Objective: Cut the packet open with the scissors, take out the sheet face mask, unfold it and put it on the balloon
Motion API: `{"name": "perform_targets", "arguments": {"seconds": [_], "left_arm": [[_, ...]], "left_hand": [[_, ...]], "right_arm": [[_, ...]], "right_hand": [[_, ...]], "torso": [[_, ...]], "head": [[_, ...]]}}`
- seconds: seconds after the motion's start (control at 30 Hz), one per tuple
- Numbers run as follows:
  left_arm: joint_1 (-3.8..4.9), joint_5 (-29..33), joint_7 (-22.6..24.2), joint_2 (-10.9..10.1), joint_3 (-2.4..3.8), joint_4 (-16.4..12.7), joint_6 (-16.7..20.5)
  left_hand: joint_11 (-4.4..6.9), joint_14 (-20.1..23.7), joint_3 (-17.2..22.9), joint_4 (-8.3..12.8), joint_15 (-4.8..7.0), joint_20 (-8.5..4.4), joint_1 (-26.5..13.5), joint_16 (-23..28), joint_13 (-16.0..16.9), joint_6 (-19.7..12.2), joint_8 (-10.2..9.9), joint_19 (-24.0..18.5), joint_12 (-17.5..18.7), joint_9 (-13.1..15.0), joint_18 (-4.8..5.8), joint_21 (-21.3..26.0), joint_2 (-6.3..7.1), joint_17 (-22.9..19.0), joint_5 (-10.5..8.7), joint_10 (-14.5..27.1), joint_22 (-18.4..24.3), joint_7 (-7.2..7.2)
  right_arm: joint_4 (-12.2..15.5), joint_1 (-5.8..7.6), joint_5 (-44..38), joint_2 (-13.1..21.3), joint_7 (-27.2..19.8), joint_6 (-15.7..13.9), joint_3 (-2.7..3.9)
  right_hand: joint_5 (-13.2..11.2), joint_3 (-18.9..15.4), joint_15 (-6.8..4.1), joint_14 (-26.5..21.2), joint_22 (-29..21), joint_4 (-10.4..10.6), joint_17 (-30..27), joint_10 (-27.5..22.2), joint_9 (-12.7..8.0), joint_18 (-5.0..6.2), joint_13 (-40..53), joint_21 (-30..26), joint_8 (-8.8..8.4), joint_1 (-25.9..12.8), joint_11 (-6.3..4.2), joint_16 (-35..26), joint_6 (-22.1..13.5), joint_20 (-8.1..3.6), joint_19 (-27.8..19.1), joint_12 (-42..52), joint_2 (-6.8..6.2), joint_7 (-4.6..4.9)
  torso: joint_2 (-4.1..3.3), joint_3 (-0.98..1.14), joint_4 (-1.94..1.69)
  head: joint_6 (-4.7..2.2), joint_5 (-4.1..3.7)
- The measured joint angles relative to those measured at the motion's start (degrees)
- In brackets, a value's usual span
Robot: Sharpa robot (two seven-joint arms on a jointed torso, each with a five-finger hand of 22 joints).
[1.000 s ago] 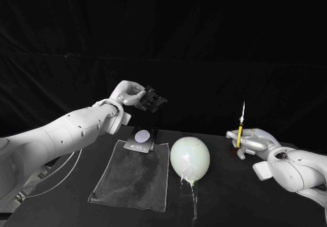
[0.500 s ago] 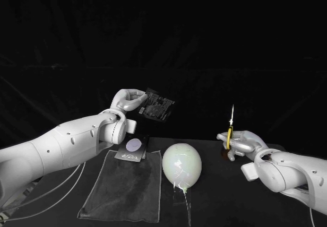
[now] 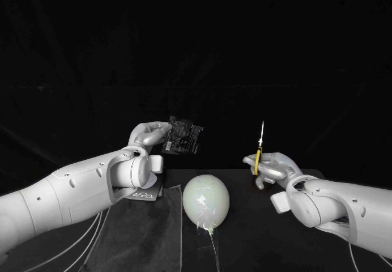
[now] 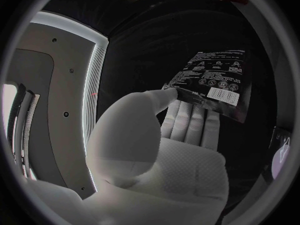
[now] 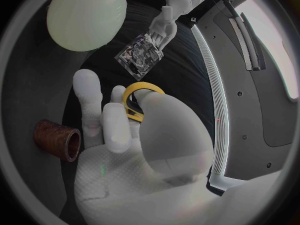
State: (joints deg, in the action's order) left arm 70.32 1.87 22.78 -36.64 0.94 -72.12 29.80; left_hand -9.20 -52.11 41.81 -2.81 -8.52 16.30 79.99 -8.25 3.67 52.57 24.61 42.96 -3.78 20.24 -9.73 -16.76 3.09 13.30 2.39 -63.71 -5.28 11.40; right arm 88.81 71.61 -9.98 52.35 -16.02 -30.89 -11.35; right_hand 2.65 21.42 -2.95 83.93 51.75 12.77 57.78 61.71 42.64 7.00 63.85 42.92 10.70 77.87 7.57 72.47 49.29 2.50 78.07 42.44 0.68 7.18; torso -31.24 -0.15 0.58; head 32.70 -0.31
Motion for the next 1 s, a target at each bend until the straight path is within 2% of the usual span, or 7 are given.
{"name": "perform_targets", "arguments": {"seconds": [0.2, 0.27, 0.4, 0.53, 0.63, 0.77, 1.0], "left_arm": [[-1.25, 3.27, 0.09, 0.51, -0.02, -1.84, 0.21], [-1.52, 4.11, 0.20, 0.71, -0.02, -2.43, 0.20], [-1.75, 5.10, 0.42, 1.08, 0.00, -3.32, 0.13], [-1.83, 5.53, 0.51, 1.20, 0.02, -4.16, -0.18], [-1.86, 5.54, 0.49, 1.06, 0.02, -4.92, -0.72], [-1.89, 5.43, 0.29, 0.58, 0.02, -6.12, -1.78], [-1.89, 4.95, -0.23, -0.07, 0.07, -8.02, -3.45]], "left_hand": [[0.00, -0.22, 0.14, 0.16, 0.21, -0.02, -0.33, 0.00, 0.00, -0.32, 0.32, 0.37, 0.00, 0.00, -0.02, -0.26, -0.30, 0.00, 0.23, 0.00, -0.09, -0.14], [0.10, -0.22, 0.09, 0.21, 0.21, -0.23, -0.49, 0.00, 0.00, -0.45, 0.33, 0.57, 0.00, 0.00, -0.02, -0.26, -0.45, 0.00, 0.23, -0.10, -0.09, -0.02], [0.20, -0.22, 0.25, 0.39, 0.22, -0.03, -0.49, 0.00, 0.00, -0.61, 0.36, 0.78, 0.00, 0.00, -0.03, -0.48, -0.45, -0.08, 0.23, -0.20, -0.09, -0.02], [0.19, -0.22, 0.25, 0.39, 0.22, -0.03, -0.50, 0.00, 0.00, -0.79, 0.37, 0.78, 0.00, 0.00, -0.02, -0.48, -0.45, -0.08, 0.23, -0.20, -0.09, -0.01], [0.19, -0.22, 0.39, 0.55, 0.22, -0.03, -0.50, 0.00, 0.00, -1.04, 1.30, 0.77, 0.00, 0.00, -0.02, -0.48, -0.44, -0.14, 0.23, -0.20, -0.09, -0.03], [0.19, -0.22, 0.39, 0.85, 0.21, -0.03, -0.64, 0.00, 0.00, -1.05, 1.31, 0.77, 0.00, 0.00, -0.01, -0.48, -0.30, -0.14, 0.23, -0.19, -0.14, -0.03], [0.19, -0.42, 0.40, 1.17, 0.01, -0.03, -0.73, 0.00, 0.00, -1.33, 1.65, 0.77, 0.00, 0.00, 0.01, -0.48, -0.21, -0.20, 0.23, -0.19, -0.13, 0.07]], "right_arm": [[0.97, 0.48, 0.84, -0.12, -1.56, -1.33, 0.16], [1.14, 0.57, 1.15, -0.26, -1.97, -1.66, 0.18], [1.34, 0.61, 1.77, -0.61, -2.55, -2.09, 0.18], [1.36, 0.65, 2.38, -0.94, -2.97, -2.25, 0.19], [1.22, 0.66, 2.75, -1.14, -3.23, -2.25, 0.19], [0.84, 0.67, 3.17, -1.42, -3.49, -2.17, 0.20], [0.14, 0.67, 3.54, -2.07, -3.61, -1.57, 0.20]], "right_hand": [[0.00, -1.53, 0.50, 0.10, 0.83, -1.34, 0.09, 0.00, -1.57, -0.03, 3.04, 0.70, -2.06, 0.19, 0.00, 0.05, -1.00, 0.43, 0.02, 0.00, -2.79, 0.61], [0.00, -1.88, 0.50, 0.10, 1.35, -2.84, 0.12, 0.00, -2.23, -0.04, 3.05, 1.34, -2.81, 1.33, 0.00, 0.05, -1.09, 0.61, 0.20, 0.00, -4.20, 0.52], [0.00, -2.03, 0.50, 0.10, 1.89, -4.09, 0.14, 0.00, -3.52, -0.05, 6.89, 1.51, -4.33, 2.27, 0.00, 0.04, -1.71, 0.61, 0.20, 0.00, -5.76, 0.04], [0.00, -2.37, 0.50, 0.10, 2.16, -4.73, 0.14, 0.00, -4.75, -0.06, 9.43, 1.78, -6.01, 2.49, 0.00, 0.04, -1.91, 0.61, 0.20, 0.04, -6.60, 0.03], [0.00, -2.72, 0.22, 0.10, 2.27, -5.04, 0.13, 0.00, -5.59, -0.08, 10.06, 1.78, -6.98, 2.17, 0.00, 0.05, -1.93, 0.61, 0.20, 0.10, -7.47, 0.02], [0.00, -3.51, -0.76, 0.10, 2.32, -5.15, 0.12, 0.00, -6.42, 0.52, 10.13, 1.78, -7.03, 1.96, 0.00, 0.05, -2.02, 0.22, 0.09, 0.11, -7.85, -0.01], [0.00, -4.38, -0.91, -0.04, 2.60, -5.12, 0.10, 0.00, -7.45, 0.53, 10.54, 1.78, -7.03, 1.97, 0.00, 0.05, -2.04, -0.20, 0.15, 0.14, -7.85, -0.01]], "torso": [[0.01, 0.01, -0.01], [-0.02, -0.01, -0.03], [-0.05, 0.00, -0.04], [-0.06, 0.00, -0.04], [-0.07, -0.02, -0.04], [-0.07, 0.00, -0.07], [-0.07, -0.01, -0.08]], "head": [[0.13, -1.83], [0.13, -2.38], [0.21, -3.00], [0.26, -3.42], [0.27, -3.63], [0.28, -4.23], [0.35, -5.59]]}}
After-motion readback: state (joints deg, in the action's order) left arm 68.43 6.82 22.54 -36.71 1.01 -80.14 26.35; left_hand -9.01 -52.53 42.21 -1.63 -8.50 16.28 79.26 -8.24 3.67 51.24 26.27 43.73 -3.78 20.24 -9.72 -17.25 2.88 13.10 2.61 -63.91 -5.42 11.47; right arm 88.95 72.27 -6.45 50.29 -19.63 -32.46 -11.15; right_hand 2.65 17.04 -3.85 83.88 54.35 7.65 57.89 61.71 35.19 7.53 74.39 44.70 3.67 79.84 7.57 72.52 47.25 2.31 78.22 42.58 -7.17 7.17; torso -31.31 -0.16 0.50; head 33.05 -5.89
